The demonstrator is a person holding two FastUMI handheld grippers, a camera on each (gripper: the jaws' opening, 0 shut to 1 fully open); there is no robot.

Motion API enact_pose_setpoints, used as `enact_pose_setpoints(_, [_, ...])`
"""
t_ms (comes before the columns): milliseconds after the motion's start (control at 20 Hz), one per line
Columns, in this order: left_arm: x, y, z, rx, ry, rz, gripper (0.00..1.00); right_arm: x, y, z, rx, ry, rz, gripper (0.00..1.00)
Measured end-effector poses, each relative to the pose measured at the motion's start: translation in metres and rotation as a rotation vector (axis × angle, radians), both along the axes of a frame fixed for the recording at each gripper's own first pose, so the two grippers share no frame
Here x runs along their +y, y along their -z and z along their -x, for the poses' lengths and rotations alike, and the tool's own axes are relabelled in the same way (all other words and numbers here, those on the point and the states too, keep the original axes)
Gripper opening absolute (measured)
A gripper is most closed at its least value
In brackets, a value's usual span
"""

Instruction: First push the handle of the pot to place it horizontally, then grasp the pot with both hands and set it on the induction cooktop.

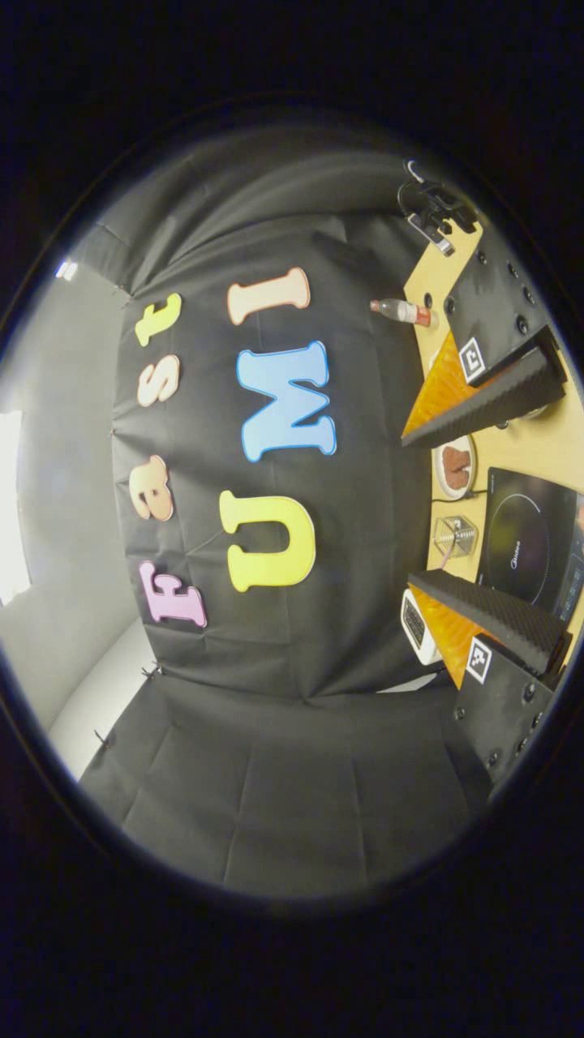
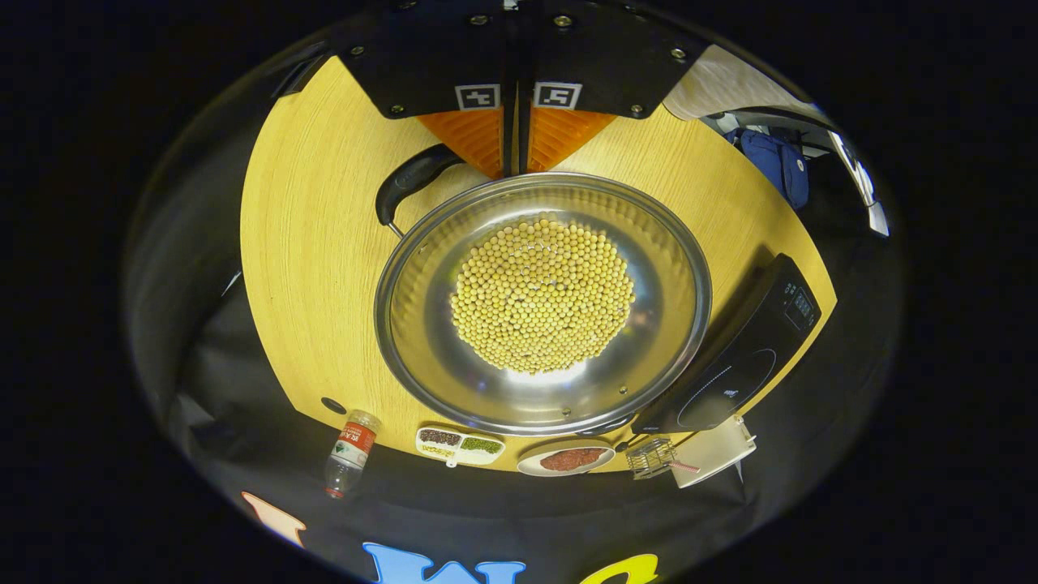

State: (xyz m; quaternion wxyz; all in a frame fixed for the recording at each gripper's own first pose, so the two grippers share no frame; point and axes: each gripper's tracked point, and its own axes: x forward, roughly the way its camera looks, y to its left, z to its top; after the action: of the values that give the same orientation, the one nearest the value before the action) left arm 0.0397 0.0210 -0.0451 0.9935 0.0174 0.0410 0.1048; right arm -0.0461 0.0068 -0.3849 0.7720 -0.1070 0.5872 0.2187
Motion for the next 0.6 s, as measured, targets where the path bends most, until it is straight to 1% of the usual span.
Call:
enact_pose_setpoints(150, [-0.004,0.003,-0.002,0.009,-0.013,-0.004,0.9,-0.008,0.005,-0.007,-0.004,0.001,0.018,0.01])
enact_pose_setpoints(400, [-0.014,0.011,-0.008,0.028,-0.032,-0.006,0.92,-0.021,0.011,-0.026,-0.05,0.007,0.052,0.01])
enact_pose_setpoints(600, [-0.024,0.018,-0.013,0.046,-0.049,-0.016,0.97,-0.032,0.016,-0.046,-0.078,0.065,0.05,0.01])
